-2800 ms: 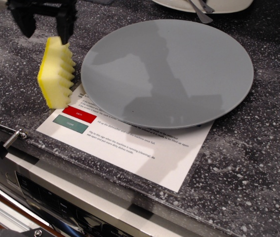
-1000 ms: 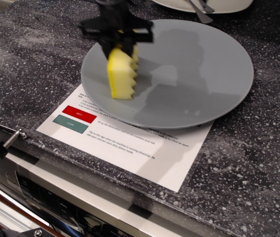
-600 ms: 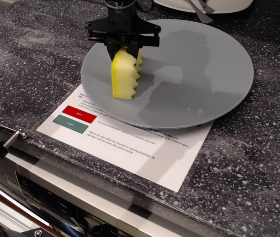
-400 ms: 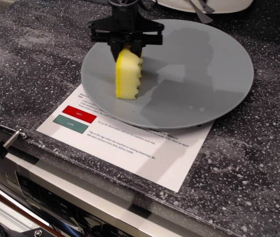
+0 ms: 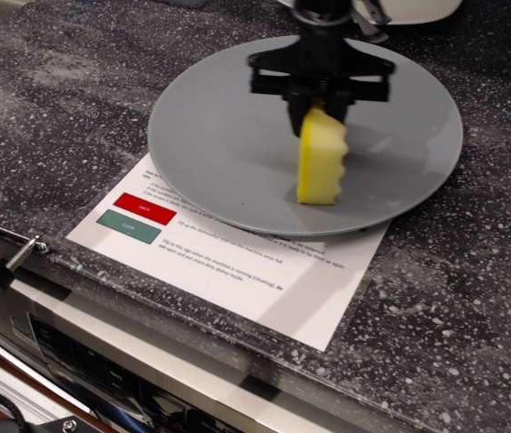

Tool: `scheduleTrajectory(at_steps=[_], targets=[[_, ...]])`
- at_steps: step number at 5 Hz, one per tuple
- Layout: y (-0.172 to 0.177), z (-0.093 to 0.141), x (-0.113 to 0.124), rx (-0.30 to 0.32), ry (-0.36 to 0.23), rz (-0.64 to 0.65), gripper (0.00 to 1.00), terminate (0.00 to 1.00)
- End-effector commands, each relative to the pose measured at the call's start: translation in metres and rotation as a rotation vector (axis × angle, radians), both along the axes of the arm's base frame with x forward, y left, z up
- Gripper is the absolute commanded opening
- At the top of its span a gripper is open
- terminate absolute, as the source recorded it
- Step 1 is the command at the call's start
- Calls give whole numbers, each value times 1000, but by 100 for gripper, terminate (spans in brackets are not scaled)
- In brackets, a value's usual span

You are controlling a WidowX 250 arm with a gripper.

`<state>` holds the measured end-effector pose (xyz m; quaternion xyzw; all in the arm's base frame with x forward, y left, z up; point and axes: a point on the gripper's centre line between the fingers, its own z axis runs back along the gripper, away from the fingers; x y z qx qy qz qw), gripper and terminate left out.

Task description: Pick up sponge and wipe plate

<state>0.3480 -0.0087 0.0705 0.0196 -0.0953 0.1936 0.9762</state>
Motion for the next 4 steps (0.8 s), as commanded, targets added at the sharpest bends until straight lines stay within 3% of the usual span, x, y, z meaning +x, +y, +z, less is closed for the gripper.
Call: scheduleTrajectory(at_steps=[1,2,3,4], targets=[[-26,2,14,5,-38,-8,0,0],[-42,7,19,-33,-67,-4,0,0],[-35,16,38,-46,-89,49,0,0],[9,26,44,-46,-96,80,0,100]])
